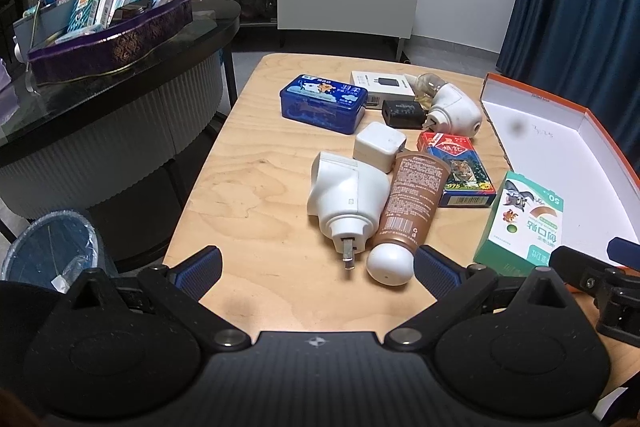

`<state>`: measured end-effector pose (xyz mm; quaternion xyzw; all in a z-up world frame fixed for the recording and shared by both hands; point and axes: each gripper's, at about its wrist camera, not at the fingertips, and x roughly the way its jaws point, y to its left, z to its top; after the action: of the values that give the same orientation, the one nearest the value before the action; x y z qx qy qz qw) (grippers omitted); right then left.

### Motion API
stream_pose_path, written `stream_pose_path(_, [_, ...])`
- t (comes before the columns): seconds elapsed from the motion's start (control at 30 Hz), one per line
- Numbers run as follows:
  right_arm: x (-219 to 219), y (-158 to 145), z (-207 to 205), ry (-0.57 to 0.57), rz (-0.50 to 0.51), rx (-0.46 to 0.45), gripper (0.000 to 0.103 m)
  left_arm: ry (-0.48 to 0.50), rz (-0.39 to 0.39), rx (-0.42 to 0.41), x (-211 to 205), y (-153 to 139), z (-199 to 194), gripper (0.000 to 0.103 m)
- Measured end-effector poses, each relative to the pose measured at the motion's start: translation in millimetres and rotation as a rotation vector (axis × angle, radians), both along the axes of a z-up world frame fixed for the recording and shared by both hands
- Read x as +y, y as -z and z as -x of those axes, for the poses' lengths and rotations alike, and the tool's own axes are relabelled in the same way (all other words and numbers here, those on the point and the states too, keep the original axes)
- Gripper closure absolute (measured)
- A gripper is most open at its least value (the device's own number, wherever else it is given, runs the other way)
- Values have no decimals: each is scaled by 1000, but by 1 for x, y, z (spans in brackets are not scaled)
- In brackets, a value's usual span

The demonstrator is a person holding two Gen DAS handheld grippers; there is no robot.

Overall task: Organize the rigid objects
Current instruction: 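Move both tools toward the cluttered items on the table, then grasp the white plug-in device with the left gripper while the right gripper grasps the teal bandage box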

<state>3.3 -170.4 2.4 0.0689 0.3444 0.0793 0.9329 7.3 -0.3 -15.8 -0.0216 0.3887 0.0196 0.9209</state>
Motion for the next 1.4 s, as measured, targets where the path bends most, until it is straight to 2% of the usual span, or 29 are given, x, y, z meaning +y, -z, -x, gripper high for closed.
stream_pose_path(0.93, [9,2,-10,18,67,73,1,-15,14,17,3,9,-8,0])
stream_pose_path(1.4, [10,4,-10,10,78,73,1,-28,23,19,8,12,-9,0])
